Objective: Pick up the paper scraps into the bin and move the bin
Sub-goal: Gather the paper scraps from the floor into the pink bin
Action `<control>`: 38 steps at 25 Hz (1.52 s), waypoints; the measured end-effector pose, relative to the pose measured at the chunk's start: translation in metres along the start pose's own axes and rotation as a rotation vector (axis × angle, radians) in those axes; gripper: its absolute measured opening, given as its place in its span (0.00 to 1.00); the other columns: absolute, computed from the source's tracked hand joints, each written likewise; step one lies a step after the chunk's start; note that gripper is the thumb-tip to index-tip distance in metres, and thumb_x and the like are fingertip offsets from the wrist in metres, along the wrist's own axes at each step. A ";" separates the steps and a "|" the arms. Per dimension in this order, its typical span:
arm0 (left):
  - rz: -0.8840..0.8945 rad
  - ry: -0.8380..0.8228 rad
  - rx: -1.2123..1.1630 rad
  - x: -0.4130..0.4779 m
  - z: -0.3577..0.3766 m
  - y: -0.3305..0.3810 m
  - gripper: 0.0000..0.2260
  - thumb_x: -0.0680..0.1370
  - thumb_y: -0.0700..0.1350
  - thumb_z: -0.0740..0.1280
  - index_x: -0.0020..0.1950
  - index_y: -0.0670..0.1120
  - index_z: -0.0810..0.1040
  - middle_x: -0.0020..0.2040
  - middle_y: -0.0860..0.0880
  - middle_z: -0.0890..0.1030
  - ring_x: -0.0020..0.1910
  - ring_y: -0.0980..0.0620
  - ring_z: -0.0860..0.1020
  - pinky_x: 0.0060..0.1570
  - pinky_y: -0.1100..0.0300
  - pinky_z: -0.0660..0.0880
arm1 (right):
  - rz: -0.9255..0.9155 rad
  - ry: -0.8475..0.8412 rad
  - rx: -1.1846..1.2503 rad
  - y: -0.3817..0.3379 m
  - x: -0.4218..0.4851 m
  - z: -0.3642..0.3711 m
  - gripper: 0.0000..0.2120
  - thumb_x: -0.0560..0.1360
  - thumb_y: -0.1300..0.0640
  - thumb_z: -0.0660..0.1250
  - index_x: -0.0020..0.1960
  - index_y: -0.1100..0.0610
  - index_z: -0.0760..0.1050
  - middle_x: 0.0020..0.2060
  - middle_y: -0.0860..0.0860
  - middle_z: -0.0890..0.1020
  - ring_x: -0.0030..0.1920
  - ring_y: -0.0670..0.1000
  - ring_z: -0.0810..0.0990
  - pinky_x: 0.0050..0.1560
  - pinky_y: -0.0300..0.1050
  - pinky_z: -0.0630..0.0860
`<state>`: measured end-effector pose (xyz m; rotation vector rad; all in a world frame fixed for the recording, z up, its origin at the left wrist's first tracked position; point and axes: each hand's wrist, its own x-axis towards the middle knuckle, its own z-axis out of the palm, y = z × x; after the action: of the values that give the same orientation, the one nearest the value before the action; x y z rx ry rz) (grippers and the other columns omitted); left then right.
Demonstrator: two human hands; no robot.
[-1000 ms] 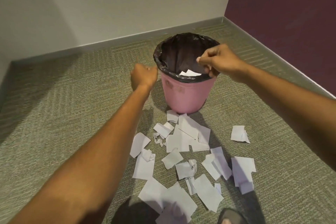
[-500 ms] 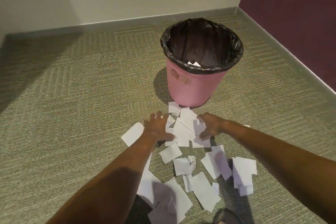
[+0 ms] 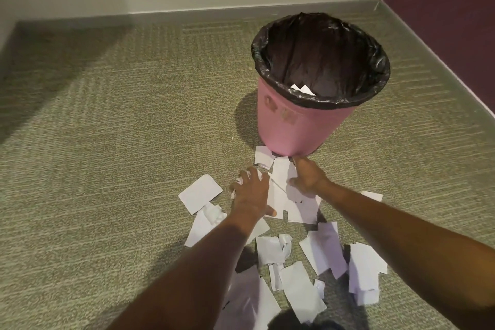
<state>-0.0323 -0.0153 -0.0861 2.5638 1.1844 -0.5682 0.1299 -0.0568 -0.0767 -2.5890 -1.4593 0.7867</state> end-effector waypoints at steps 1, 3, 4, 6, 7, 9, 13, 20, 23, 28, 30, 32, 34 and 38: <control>0.001 0.023 -0.032 0.000 -0.001 0.003 0.42 0.66 0.59 0.76 0.73 0.47 0.59 0.71 0.39 0.59 0.69 0.37 0.61 0.58 0.37 0.71 | 0.007 0.033 0.012 -0.002 0.001 0.002 0.27 0.72 0.55 0.74 0.67 0.58 0.67 0.64 0.57 0.76 0.63 0.60 0.75 0.62 0.53 0.74; 0.002 0.038 -0.121 -0.001 -0.002 0.008 0.36 0.68 0.53 0.77 0.70 0.46 0.64 0.68 0.41 0.62 0.66 0.40 0.63 0.58 0.40 0.72 | 0.017 0.065 0.054 -0.008 0.000 0.006 0.26 0.71 0.56 0.75 0.65 0.58 0.69 0.61 0.57 0.78 0.61 0.59 0.77 0.60 0.53 0.75; 0.004 0.047 -0.175 -0.002 -0.002 0.010 0.33 0.69 0.50 0.76 0.69 0.46 0.65 0.68 0.42 0.62 0.66 0.40 0.64 0.59 0.41 0.73 | 0.029 0.062 0.095 -0.011 -0.001 0.008 0.26 0.71 0.57 0.75 0.64 0.58 0.70 0.59 0.56 0.79 0.59 0.59 0.78 0.58 0.53 0.76; 0.020 0.094 -0.314 -0.003 0.004 0.011 0.27 0.73 0.44 0.74 0.68 0.45 0.67 0.68 0.42 0.63 0.65 0.40 0.66 0.59 0.45 0.74 | 0.071 0.014 0.236 -0.015 -0.004 0.007 0.23 0.69 0.60 0.76 0.62 0.59 0.74 0.52 0.55 0.82 0.54 0.58 0.81 0.54 0.51 0.78; 0.042 0.121 -0.389 -0.003 0.008 0.011 0.24 0.74 0.40 0.72 0.67 0.45 0.68 0.67 0.41 0.65 0.64 0.40 0.69 0.58 0.46 0.74 | 0.086 -0.015 0.317 -0.015 -0.006 0.006 0.20 0.68 0.62 0.76 0.59 0.60 0.77 0.49 0.55 0.83 0.51 0.57 0.82 0.51 0.50 0.79; 0.094 0.146 -0.545 -0.002 0.015 0.009 0.20 0.75 0.35 0.67 0.66 0.43 0.72 0.63 0.40 0.74 0.61 0.40 0.74 0.58 0.47 0.74 | 0.093 -0.040 0.401 -0.012 -0.012 0.004 0.14 0.67 0.66 0.75 0.52 0.60 0.82 0.45 0.56 0.85 0.46 0.56 0.84 0.45 0.49 0.80; 0.043 0.141 -0.781 -0.002 0.013 0.003 0.15 0.73 0.37 0.67 0.59 0.47 0.80 0.54 0.44 0.83 0.54 0.44 0.81 0.50 0.51 0.79 | 0.077 -0.023 0.382 -0.010 -0.032 -0.006 0.10 0.69 0.66 0.75 0.51 0.62 0.83 0.39 0.52 0.83 0.37 0.49 0.80 0.35 0.37 0.75; -0.014 0.158 -0.827 -0.002 -0.036 -0.018 0.24 0.71 0.37 0.75 0.65 0.39 0.76 0.64 0.41 0.77 0.60 0.44 0.78 0.55 0.57 0.77 | 0.044 0.093 0.366 -0.012 -0.057 -0.063 0.11 0.73 0.63 0.73 0.55 0.61 0.82 0.44 0.52 0.85 0.38 0.48 0.80 0.33 0.33 0.72; -0.017 0.181 -0.856 -0.016 -0.066 -0.029 0.24 0.71 0.35 0.74 0.66 0.38 0.74 0.65 0.40 0.76 0.56 0.42 0.79 0.43 0.58 0.78 | -0.024 0.164 0.373 -0.018 -0.075 -0.091 0.11 0.72 0.65 0.73 0.55 0.61 0.82 0.45 0.52 0.84 0.42 0.50 0.80 0.34 0.31 0.70; 0.098 0.233 -0.919 -0.042 -0.145 -0.037 0.22 0.70 0.35 0.75 0.63 0.39 0.77 0.63 0.40 0.78 0.54 0.43 0.80 0.37 0.60 0.76 | -0.109 0.283 0.481 -0.041 -0.099 -0.149 0.07 0.71 0.62 0.75 0.49 0.60 0.83 0.44 0.57 0.86 0.45 0.57 0.85 0.46 0.54 0.83; 0.169 0.263 -0.973 -0.050 -0.189 -0.039 0.20 0.69 0.35 0.76 0.60 0.42 0.79 0.62 0.39 0.78 0.49 0.42 0.82 0.34 0.57 0.81 | -0.134 0.448 0.601 -0.053 -0.107 -0.174 0.09 0.72 0.62 0.74 0.52 0.58 0.83 0.45 0.51 0.86 0.43 0.51 0.85 0.42 0.50 0.83; 0.276 0.314 -1.009 -0.055 -0.234 -0.037 0.14 0.68 0.34 0.76 0.49 0.48 0.81 0.60 0.39 0.79 0.52 0.40 0.81 0.40 0.47 0.83 | -0.132 0.651 0.688 -0.063 -0.110 -0.198 0.11 0.74 0.61 0.72 0.56 0.56 0.82 0.45 0.47 0.85 0.41 0.44 0.83 0.36 0.40 0.81; 0.343 0.392 -1.034 -0.053 -0.274 -0.031 0.14 0.68 0.33 0.75 0.45 0.51 0.79 0.60 0.40 0.79 0.57 0.39 0.79 0.46 0.43 0.82 | -0.091 0.817 0.721 -0.068 -0.105 -0.218 0.12 0.75 0.60 0.70 0.58 0.57 0.80 0.47 0.48 0.84 0.42 0.45 0.83 0.35 0.36 0.79; 0.249 0.594 -1.030 -0.016 -0.325 -0.007 0.21 0.68 0.35 0.75 0.59 0.43 0.76 0.61 0.44 0.77 0.58 0.44 0.77 0.47 0.48 0.82 | 0.046 0.959 0.674 -0.066 -0.081 -0.235 0.12 0.77 0.62 0.68 0.60 0.61 0.79 0.53 0.53 0.84 0.47 0.48 0.80 0.34 0.31 0.73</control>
<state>0.0310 0.1049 0.2099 1.8945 0.8991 0.7395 0.1525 -0.0433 0.1789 -1.9701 -0.6765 -0.0393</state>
